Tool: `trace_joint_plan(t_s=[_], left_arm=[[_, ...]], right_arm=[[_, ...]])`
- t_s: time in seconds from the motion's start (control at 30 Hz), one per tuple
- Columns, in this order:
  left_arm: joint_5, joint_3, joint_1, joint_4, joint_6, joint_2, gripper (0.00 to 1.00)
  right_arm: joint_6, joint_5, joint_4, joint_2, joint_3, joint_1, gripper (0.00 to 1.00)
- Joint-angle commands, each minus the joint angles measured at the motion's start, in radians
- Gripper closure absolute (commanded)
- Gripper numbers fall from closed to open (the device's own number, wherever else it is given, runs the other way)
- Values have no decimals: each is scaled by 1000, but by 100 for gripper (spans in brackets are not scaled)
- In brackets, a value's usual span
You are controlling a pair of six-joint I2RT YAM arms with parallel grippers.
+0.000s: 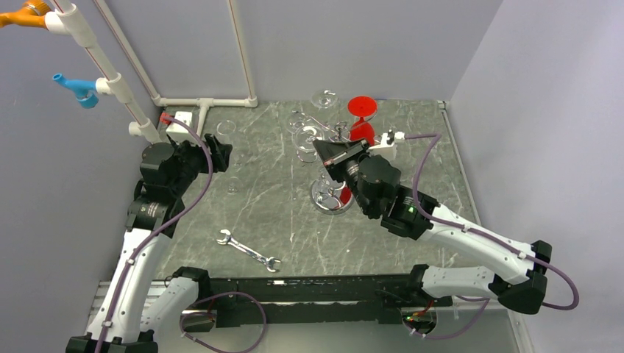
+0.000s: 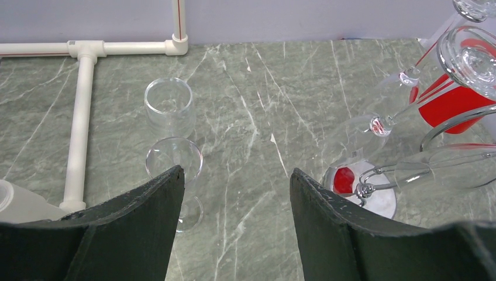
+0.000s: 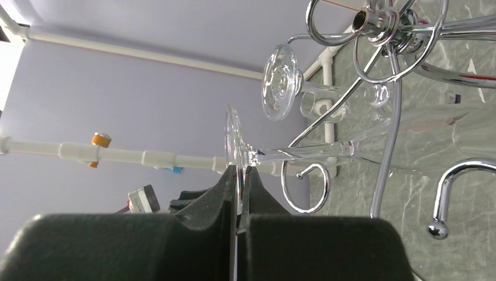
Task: Take the wine glass off the wine glass rack
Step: Pick up the wine glass from the wine rack.
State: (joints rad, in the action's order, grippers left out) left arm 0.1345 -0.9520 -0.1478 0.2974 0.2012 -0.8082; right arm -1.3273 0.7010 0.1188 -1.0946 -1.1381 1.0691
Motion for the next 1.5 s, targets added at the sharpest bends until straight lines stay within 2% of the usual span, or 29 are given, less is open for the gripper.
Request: trace_joint_plan(t_s=[0.0, 0.47, 1.03, 1.47], left_arm=[[10, 6, -2, -30, 3, -5, 30], [-1, 7, -3, -26, 1, -6, 30], [1, 6, -2, -25, 0, -14, 30], [74, 10, -2, -43, -12, -6, 28]], right_arm=[[-8, 16, -46, 51, 6, -4, 100], [-32, 26, -13, 103, 34, -3, 100], [-54, 8, 121, 129, 10, -3, 100], [-24, -26, 141, 137, 6, -3, 100]])
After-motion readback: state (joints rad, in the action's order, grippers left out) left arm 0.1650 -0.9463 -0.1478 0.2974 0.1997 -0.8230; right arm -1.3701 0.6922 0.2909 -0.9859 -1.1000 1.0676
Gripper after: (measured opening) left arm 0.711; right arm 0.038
